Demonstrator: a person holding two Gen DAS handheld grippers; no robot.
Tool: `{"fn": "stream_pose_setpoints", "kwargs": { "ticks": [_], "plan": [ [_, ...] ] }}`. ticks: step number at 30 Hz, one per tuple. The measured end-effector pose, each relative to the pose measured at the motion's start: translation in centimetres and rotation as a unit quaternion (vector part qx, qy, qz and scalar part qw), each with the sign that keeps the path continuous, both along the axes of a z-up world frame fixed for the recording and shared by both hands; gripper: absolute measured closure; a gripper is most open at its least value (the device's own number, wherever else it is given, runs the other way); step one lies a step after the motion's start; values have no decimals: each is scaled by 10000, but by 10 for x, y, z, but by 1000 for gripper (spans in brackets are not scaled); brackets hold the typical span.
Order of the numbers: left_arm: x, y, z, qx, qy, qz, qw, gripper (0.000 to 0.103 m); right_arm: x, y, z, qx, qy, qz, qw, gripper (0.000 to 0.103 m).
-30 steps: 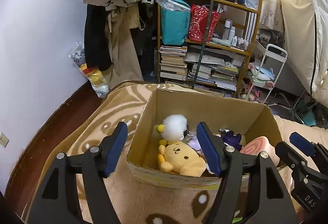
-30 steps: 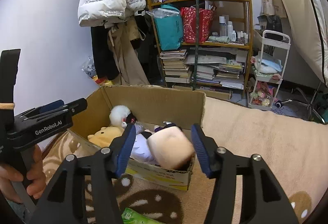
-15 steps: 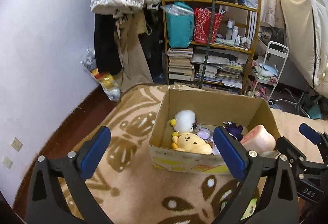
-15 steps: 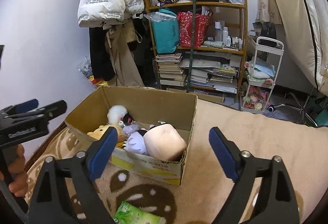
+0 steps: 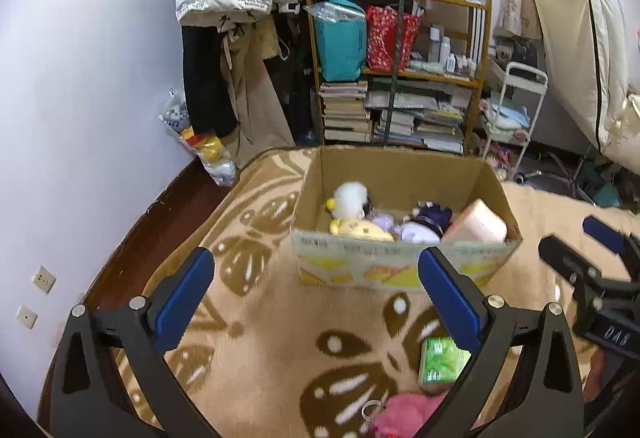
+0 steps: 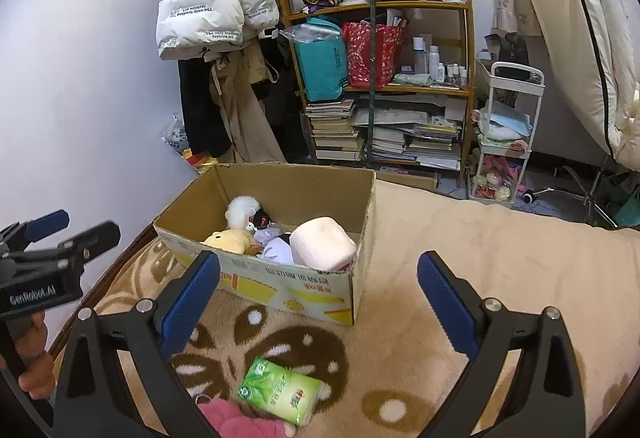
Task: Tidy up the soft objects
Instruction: 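Lower left tool onto pink plush bear while right tool lowers onto green tissue pack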
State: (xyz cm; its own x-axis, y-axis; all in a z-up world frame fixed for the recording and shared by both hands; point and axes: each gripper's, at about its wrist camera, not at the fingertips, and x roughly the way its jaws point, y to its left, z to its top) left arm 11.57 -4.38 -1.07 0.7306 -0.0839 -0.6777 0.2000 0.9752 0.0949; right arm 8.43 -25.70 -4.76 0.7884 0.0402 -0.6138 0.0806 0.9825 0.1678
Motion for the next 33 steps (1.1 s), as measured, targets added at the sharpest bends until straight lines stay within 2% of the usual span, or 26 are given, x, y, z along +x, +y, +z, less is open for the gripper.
{"fn": "stream_pose_setpoints", "kwargs": {
  "ticks": [4,10,21,28,33],
  "plan": [
    [-17,0,-4,48,126,-64,9999,2,-13,0,6,154,0,41,9999,0],
    [-35,6,-12,-82,431,-32,9990,2,-34,-1,7,569,53,16,9984,0],
    [-58,7,-17,17,565,-75,9984,2,-62,2,7,671,104,-47,9977,0],
    [-68,5,-27,48,724,-114,9973,2,-64,0,7,692,129,-48,9975,0],
    [-67,4,-37,90,794,-116,9967,2,-58,3,-4,719,317,-19,9969,0]
  ]
}}
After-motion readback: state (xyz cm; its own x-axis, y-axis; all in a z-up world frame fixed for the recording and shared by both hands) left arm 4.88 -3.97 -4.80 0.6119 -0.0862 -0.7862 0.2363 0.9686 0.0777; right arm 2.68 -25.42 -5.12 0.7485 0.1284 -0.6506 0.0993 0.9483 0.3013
